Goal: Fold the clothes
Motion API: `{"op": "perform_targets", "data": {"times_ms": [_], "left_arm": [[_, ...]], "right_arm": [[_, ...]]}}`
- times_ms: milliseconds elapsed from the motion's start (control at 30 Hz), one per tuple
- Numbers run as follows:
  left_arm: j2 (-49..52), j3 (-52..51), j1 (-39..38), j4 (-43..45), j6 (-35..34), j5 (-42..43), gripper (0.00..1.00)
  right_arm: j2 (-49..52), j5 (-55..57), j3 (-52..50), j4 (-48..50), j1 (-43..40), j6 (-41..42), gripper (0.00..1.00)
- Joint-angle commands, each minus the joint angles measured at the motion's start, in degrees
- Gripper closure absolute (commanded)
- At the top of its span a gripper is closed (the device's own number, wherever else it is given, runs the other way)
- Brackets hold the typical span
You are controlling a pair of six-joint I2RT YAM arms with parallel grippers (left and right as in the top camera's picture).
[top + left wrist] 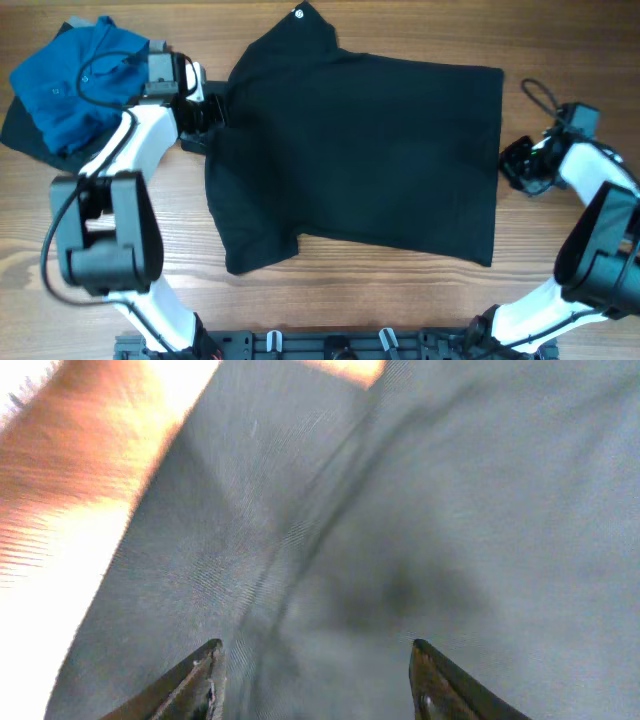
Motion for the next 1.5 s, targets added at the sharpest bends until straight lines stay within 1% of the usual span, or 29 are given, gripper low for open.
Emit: {"op": "perform_targets", "data": {"times_ms": [0, 33, 100, 133, 200, 300, 367, 467, 533, 600, 667, 700, 800, 867, 900, 967, 1000, 1067, 1133, 1167, 1200, 1233, 1267, 1300, 1333, 1400, 1433, 1467], "left_arm": [[-9.29, -0.04, 0.42, -1.49, 0.13, -0.07, 0.38], [-10.49, -0.07, 0.44, -1.84, 0.13, -0.07, 0.37], [-13.07, -0.04, 0.42, -4.13, 0.15, -0.07, 0.37], [-14.43, -0.04, 0.44, -5.81, 0.15, -0.09, 0.37], [-16.65, -0.04, 0.44, -7.65, 0.31, -0.09, 0.37], [-21.16, -0.04, 0.44, -12.00, 0.24, -0.11, 0.36], [-22.60, -0.07, 0.44, -15.45, 0.00, -1.18, 0.31], [-22.64, -0.07, 1.14, -20.74, -3.17, -6.38, 0.31], [-22.64, -0.07, 2.21, -22.62, -3.19, -6.38, 0.31], [-22.64, -0.07, 3.15, -24.59, -3.15, -6.36, 0.30], [-22.32, -0.07, 3.37, -27.56, -4.39, -6.36, 0.31], [-22.10, -0.07, 3.37, -28.44, -4.46, -6.34, 0.31], [-22.10, -0.07, 3.37, -28.44, -4.44, -6.34, 0.31], [-22.10, -0.07, 3.37, -27.74, -4.46, -6.32, 0.31], [-22.10, -0.07, 3.37, -27.67, -4.46, -6.32, 0.30], [-22.10, -0.07, 3.37, -27.87, -4.44, -5.88, 0.30], [-22.10, -0.07, 3.37, -27.96, -4.44, -5.88, 0.30], [-22.10, -0.07, 3.37, -27.91, -4.44, -5.88, 0.29], [-22.10, -0.07, 3.37, -27.91, -4.44, -5.88, 0.29], [-22.10, -0.07, 3.37, -27.93, -4.44, -5.88, 0.29], [-22.10, -0.07, 3.37, -27.93, -4.44, -5.88, 0.29], [-22.10, -0.07, 3.37, -27.91, -4.44, -5.88, 0.29], [-22.10, -0.07, 3.37, -27.93, -4.44, -5.88, 0.29], [-22.10, -0.07, 3.37, -27.93, -4.44, -5.88, 0.28], [-22.10, -0.07, 3.37, -27.91, -4.44, -5.88, 0.28], [-22.10, -0.07, 3.37, -27.93, -4.44, -5.88, 0.28], [-22.10, -0.07, 3.37, -27.93, -4.42, -5.88, 0.27], [-22.10, -0.07, 3.37, -27.93, -4.42, -5.90, 0.25]], "right_arm": [[4.02, -0.81, 3.15, -2.08, -2.40, -7.96, 0.73], [2.97, -1.29, 5.16, -4.31, -2.40, -8.22, 0.72], [-1.01, -5.73, 7.48, -7.56, -2.40, -9.97, 0.69], [-5.03, -9.25, 7.48, -8.76, -2.40, -11.50, 0.67], [-11.39, -11.65, 7.48, -11.43, -2.38, -12.02, 0.63], [-24.28, -12.66, 7.48, -18.91, -2.38, -12.11, 0.58], [-29.03, -11.85, 7.45, -24.52, -2.34, -13.88, 0.53], [-28.87, -8.15, 6.62, -29.68, -2.34, -16.13, 0.49], [-28.02, -9.33, 4.07, -29.11, -2.34, -19.82, 0.45], [-27.12, -11.76, 1.33, -28.59, -2.34, -21.03, 0.43], [-25.57, -11.63, -2.84, -28.59, -2.34, -20.81, 0.43], [-24.96, -11.56, -5.14, -28.26, -2.34, -19.74, 0.41], [-22.32, -8.11, -11.04, -26.97, -2.34, -16.06, 0.39], [-20.90, -5.33, -13.64, -26.21, -2.34, -14.21, 0.20], [-20.63, -5.14, -15.34, -25.31, -2.34, -13.92, 0.15], [-20.63, -5.18, -19.26, -23.89, -2.34, -13.49, 0.15], [-20.63, -7.41, -21.46, -22.05, -2.34, -13.49, 0.15], [-20.63, -7.76, -23.87, -19.61, -2.34, -12.90, 0.17], [-20.63, -9.07, -25.55, -18.95, -2.34, -12.50, 0.20], [-20.63, -9.88, -26.23, -18.91, -2.34, -12.50, 0.23], [-20.63, -10.40, -26.56, -18.95, -2.34, -12.50, 0.29], [-20.65, -10.88, -26.56, -18.95, -2.34, -12.50, 0.30], [-20.65, -10.86, -26.56, -19.17, -2.34, -12.48, 0.37], [-20.65, -10.84, -26.51, -19.12, -2.34, -12.39, 0.58], [-20.65, -10.78, -26.27, -19.12, -2.34, -11.98, 0.57], [-20.72, -9.44, -24.70, -19.87, -2.36, -11.82, 0.43], [-20.83, -7.08, -23.08, -21.35, -2.40, -11.58, 0.35], [-20.94, -5.25, -21.11, -23.39, -2.40, -11.37, 0.32]]}}
